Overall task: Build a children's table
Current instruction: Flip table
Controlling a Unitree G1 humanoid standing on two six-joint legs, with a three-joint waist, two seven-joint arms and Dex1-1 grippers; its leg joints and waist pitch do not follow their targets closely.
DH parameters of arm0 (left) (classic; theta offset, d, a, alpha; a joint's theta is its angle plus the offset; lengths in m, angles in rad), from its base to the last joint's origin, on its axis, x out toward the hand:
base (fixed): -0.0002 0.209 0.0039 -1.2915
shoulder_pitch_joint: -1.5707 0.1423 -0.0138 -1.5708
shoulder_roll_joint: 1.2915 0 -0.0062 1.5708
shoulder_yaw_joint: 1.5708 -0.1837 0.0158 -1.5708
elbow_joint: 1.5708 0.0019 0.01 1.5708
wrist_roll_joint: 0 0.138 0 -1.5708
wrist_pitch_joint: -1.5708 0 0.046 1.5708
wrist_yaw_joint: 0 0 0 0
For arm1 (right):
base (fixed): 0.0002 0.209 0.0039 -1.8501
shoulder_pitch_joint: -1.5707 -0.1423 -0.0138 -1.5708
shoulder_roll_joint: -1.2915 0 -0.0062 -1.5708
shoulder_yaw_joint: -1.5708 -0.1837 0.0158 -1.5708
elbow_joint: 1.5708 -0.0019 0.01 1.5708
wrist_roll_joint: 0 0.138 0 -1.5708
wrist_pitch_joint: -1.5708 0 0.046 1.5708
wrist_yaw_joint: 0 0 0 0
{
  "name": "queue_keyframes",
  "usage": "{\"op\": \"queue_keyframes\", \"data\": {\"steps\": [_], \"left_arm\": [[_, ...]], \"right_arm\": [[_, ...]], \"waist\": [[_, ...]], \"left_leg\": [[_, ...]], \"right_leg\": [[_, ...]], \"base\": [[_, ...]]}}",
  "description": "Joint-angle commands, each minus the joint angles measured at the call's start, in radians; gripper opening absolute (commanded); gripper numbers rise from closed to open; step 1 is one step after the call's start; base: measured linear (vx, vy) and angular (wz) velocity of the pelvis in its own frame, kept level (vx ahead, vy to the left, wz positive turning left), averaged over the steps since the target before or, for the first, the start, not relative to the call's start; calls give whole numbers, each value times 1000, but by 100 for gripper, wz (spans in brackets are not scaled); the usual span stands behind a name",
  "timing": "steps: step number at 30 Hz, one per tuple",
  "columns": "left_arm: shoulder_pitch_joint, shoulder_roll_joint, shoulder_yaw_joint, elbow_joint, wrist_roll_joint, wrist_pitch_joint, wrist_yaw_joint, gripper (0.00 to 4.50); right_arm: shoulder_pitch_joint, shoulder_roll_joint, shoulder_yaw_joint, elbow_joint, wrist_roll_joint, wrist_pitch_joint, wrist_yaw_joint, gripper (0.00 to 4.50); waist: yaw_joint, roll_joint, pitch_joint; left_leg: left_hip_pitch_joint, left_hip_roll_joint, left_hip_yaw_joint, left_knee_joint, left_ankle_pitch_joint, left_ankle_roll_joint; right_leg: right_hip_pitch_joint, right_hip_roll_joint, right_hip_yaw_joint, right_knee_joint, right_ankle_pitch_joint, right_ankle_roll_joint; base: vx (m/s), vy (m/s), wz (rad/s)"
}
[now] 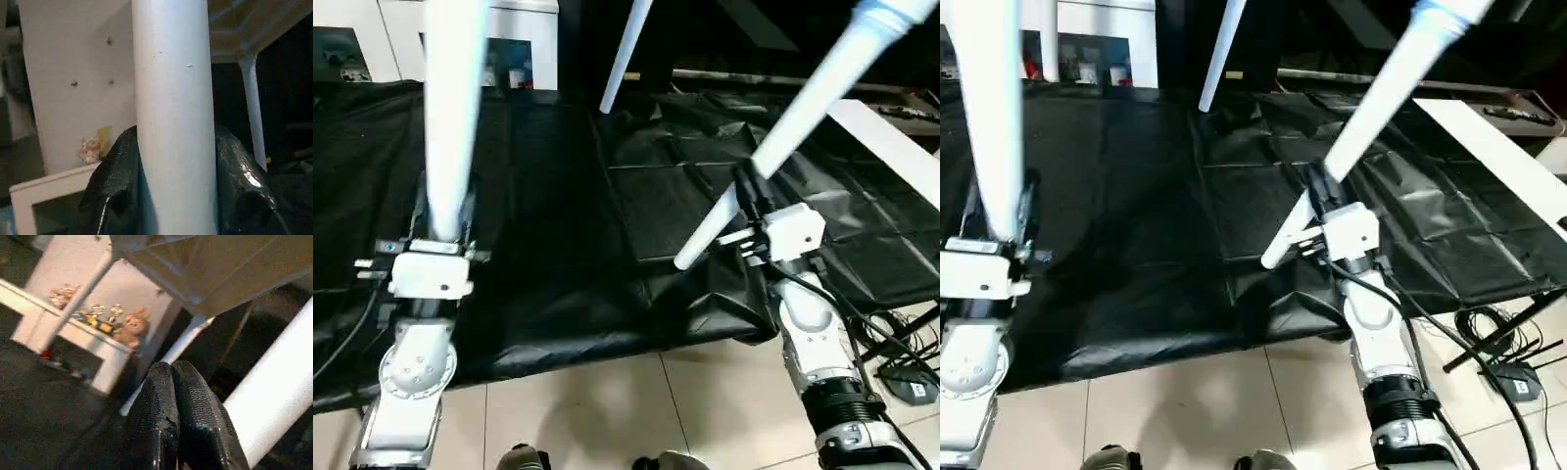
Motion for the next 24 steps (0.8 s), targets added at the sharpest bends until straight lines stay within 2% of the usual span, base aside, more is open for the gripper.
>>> {"op": "queue_keyframes", "data": {"steps": [1,2,4,5,6,7,8,9,10,11,12,13,14,15,16,17,18,19,20,21,22,23,24], "left_arm": [[5,14,15,34,57,38,0,159],[2,18,19,51,60,41,5,159],[-7,31,21,91,49,38,-7,159],[-7,31,21,91,49,38,-7,159],[-12,36,19,113,32,31,-24,159],[-24,44,7,162,-22,19,-80,159],[-30,50,1,188,-48,23,-112,159],[-34,54,-1,204,-63,27,-130,159],[-34,54,-1,204,-63,27,-130,159],[-49,73,-3,255,-65,32,-148,159],[-61,83,-3,281,-64,40,-158,159],[-69,90,-4,298,-65,46,-164,159],[-77,96,-1,311,-61,48,-162,159],[-82,101,1,318,-58,49,-160,159],[-86,103,4,326,-59,55,-160,159],[-103,113,14,353,-61,68,-159,159],[-110,119,17,365,-63,83,-162,159],[-120,134,20,391,-70,76,-172,159],[-122,138,18,396,-84,82,-190,159],[-124,140,16,401,-93,82,-200,159],[-123,147,12,405,-100,86,-212,194],[-120,149,12,402,-120,81,-229,215],[-118,155,7,402,-128,86,-246,229]], "right_arm": [[15,-6,13,-25,38,51,49,0],[18,-4,27,-31,49,75,77,0],[34,0,54,-52,74,121,130,0],[34,0,54,-52,74,121,130,0],[43,2,59,-59,77,130,136,0],[67,1,63,-67,71,145,134,0],[80,0,62,-68,72,162,134,0],[88,0,62,-70,74,175,134,0],[88,0,62,-70,74,175,134,0],[108,-2,59,-80,77,186,131,0],[120,-2,58,-89,87,198,137,0],[129,-2,57,-97,96,210,144,0],[136,-3,59,-106,102,220,150,0],[140,-3,60,-112,104,227,154,0],[145,-4,62,-119,108,236,160,0],[160,-7,69,-146,123,267,181,0],[168,-10,72,-156,130,282,192,0],[182,-11,74,-173,141,302,202,0],[185,-11,73,-177,142,306,203,0],[186,-11,72,-181,143,310,202,0],[190,-11,72,-187,144,315,201,0],[194,-9,72,-192,147,322,199,0],[196,-7,72,-198,150,330,197,0]], "waist": [[-10,42,-68],[-13,40,-65],[-16,43,-60],[-19,42,-62],[-21,49,-61],[-24,58,-60],[-23,67,-52],[-23,70,-50],[-21,72,-48],[48,62,-53],[69,54,-50],[46,-24,-64],[39,-1,-57],[34,-3,-66],[46,6,-58],[40,53,-74],[28,69,-74],[21,79,-67],[18,81,-67],[8,70,-63],[8,74,-53],[8,75,-54],[20,82,-54]], "left_leg": [[61,38,-43,-98,-659,-100],[65,36,-45,-97,-687,-102],[70,36,-50,-101,-722,-108],[72,37,-57,-104,-742,-114],[74,41,-63,-112,-766,-121],[73,45,-71,-126,-800,-131],[72,51,-70,-149,-863,-142],[66,55,-64,-167,-897,-149],[50,61,-54,-192,-928,-155],[-25,65,8,-261,-932,-143],[-18,58,31,-260,-887,-142],[109,25,7,-45,-676,-142],[152,7,-39,111,-500,-100],[18,-14,-104,86,-171,-50],[13,10,-102,27,-162,-81],[60,41,-109,-60,-397,-150],[71,51,-110,-99,-571,-159],[73,49,-110,-125,-690,-155],[78,50,-110,-130,-733,-157],[80,48,-109,-140,-787,-155],[86,50,-105,-157,-849,-156],[89,52,-102,-164,-872,-154],[56,63,-85,-212,-908,-155]], "right_leg": [[-5,-43,25,-111,-500,-87],[-6,-41,19,-117,-532,-78],[-5,-40,11,-125,-574,-70],[4,-43,2,-131,-595,-65],[10,-44,-7,-132,-580,-74],[22,-42,-19,-127,-532,-87],[26,-29,-33,-120,-498,-98],[34,-17,-46,-105,-472,-106],[52,-4,-58,-73,-431,-115],[117,12,-51,106,-247,-103],[102,10,-20,119,-344,-84],[-49,-76,48,-86,-841,-7],[-104,-182,74,-187,-1079,-13],[43,-194,106,-146,-1023,-30],[62,-181,58,-135,-964,-43],[24,-73,17,-72,-611,-90],[31,-38,11,-48,-336,-134],[45,-40,3,-60,-292,-147],[50,-42,-2,-67,-306,-147],[65,-45,-13,-83,-383,-127],[73,-44,-31,-102,-462,-108],[81,-41,-41,-100,-479,-103],[125,-22,-53,-35,-419,-107]], "base": [[0,0,0],[0,0,0],[0,0,0],[0,0,0],[0,0,0],[0,0,0],[0,0,0],[0,0,0],[-59,14,-2],[-99,-10,7],[-99,-10,7],[0,-81,6],[71,-53,-26],[71,-53,-26],[29,42,-25],[0,0,0],[0,0,0],[-97,-16,7],[-71,18,-11],[-71,18,-11],[-65,25,-16],[-85,1,-7],[-85,1,-7]]}}
